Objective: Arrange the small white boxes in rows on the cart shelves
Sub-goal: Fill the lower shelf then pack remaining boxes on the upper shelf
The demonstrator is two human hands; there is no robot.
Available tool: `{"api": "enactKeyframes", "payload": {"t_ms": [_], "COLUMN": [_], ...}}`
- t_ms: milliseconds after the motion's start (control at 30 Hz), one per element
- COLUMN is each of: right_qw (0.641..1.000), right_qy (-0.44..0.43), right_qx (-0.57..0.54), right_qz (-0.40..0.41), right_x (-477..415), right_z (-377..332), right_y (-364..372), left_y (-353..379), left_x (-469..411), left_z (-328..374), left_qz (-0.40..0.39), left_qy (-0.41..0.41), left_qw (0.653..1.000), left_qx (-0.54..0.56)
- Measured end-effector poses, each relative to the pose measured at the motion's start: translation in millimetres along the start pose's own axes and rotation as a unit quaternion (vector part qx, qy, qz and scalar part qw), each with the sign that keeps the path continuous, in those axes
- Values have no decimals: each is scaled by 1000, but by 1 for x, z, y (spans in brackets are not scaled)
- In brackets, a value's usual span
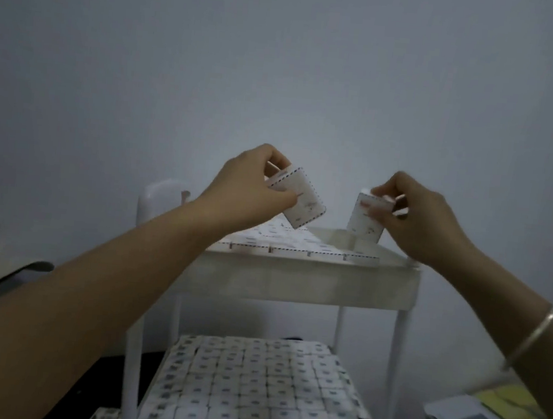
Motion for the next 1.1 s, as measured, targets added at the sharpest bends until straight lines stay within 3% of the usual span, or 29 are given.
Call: {"api": "enactKeyframes", "payload": {"t_ms": [400,667,933,1100], "right_qw": [983,984,990,990], "right_qy": [2,9,1,52], "right_qx": [-68,-41,17,-45], "right_qz": [-173,-172,-139,-122], "right_x": [20,26,22,18], "right_z": [18,21,20,34], "right_y": [51,51,48,46], "left_y": [91,131,146,153], "left_x": [-64,-54,-46,-40], "left_z": [9,3,-7,-11], "left_qz": [-88,-238,-301,-318], "left_qy": [18,46,35,16], "left_qw": [994,966,949,945], "left_qx": [-61,-94,-84,-80]}}
Point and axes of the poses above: each hand's wrist, its own x-axis away from the middle knuckle, its own y-axis out of the palm, z = x × y, the point moved 10 cm from there along -x, towards the middle knuckle, and after that the axes turned 9 degrees about -x, right-handed, at the moved point
